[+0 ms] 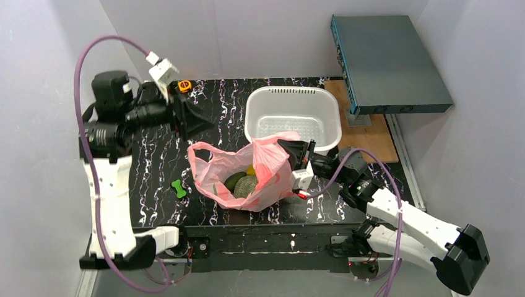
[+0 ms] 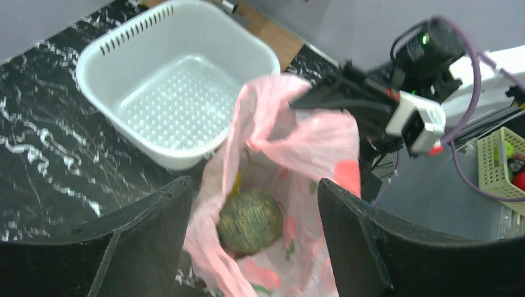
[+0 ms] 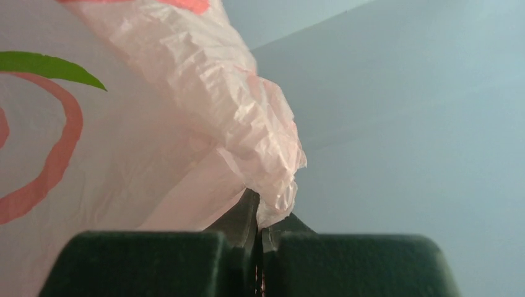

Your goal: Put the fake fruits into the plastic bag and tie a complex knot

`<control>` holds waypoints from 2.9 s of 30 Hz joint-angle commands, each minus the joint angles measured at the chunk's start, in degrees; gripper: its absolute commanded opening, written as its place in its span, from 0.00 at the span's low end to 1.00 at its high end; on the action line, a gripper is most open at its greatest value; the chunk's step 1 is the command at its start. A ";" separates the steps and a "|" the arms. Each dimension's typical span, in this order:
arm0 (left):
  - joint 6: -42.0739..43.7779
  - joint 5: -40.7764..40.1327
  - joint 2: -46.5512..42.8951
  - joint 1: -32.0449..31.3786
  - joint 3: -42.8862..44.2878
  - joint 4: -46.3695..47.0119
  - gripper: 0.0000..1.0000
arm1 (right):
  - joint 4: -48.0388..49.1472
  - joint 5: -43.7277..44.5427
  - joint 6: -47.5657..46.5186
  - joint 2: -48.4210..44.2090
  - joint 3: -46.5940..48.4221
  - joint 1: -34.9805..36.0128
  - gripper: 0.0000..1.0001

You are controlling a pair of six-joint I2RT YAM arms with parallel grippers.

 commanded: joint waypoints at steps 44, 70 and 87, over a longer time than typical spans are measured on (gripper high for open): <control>21.85 -8.95 8.30 -31.63 -16.79 10.89 0.00 | -1.32 -4.48 -11.22 -7.62 -7.09 0.01 0.35; 34.22 -29.07 4.74 -36.66 -11.51 8.16 0.00 | -52.80 0.83 58.64 2.70 42.13 -0.18 0.79; 33.34 -28.34 2.37 -36.81 -13.40 9.11 0.00 | -46.12 0.65 54.81 4.50 39.26 -0.03 0.98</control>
